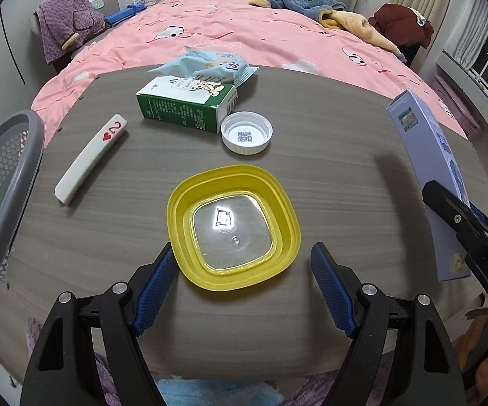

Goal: Collect trash
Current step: 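Grasp the yellow square lid with the left gripper while the right gripper holds the box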

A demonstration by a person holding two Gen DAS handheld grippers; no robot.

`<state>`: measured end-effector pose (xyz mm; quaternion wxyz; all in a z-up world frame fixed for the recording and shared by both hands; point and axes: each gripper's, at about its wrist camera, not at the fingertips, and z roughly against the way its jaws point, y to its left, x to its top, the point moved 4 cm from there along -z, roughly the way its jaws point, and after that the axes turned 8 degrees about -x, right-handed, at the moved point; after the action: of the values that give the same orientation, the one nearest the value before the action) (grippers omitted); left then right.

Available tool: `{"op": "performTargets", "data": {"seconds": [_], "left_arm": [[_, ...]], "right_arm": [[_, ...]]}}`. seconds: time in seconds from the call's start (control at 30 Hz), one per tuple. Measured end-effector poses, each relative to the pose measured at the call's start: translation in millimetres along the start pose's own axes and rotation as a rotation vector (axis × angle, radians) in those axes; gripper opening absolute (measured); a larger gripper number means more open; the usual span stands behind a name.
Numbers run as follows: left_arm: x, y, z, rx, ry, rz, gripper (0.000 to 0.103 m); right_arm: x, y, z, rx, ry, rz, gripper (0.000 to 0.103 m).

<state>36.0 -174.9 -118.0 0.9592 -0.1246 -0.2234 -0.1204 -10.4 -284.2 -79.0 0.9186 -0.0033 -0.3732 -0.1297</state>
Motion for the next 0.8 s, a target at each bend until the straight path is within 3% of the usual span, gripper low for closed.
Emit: {"op": "performTargets", "data": {"seconds": [0.2, 0.23, 0.57, 0.8], "left_arm": [[6.6, 2.1, -3.5, -0.002, -0.019, -0.005, 0.075], [7.8, 3.2, -3.0, -0.003, -0.025, -0.005, 0.069], [8.9, 14.6, 8.9, -0.05, -0.047, -0.015, 0.067], [13.8, 31.0, 49.5, -0.046, -0.167, -0.024, 0.068]], "right_arm": [[-0.9, 1.7, 0.5, 0.002, 0.008, 0.003, 0.043], [-1.1, 2.6, 0.5, 0.003, 0.01, 0.003, 0.043], [-1.3, 13.3, 6.2, -0.002, 0.019, 0.017, 0.043], [4.2, 38.3, 12.2, -0.009, 0.026, 0.072, 0.043]]}}
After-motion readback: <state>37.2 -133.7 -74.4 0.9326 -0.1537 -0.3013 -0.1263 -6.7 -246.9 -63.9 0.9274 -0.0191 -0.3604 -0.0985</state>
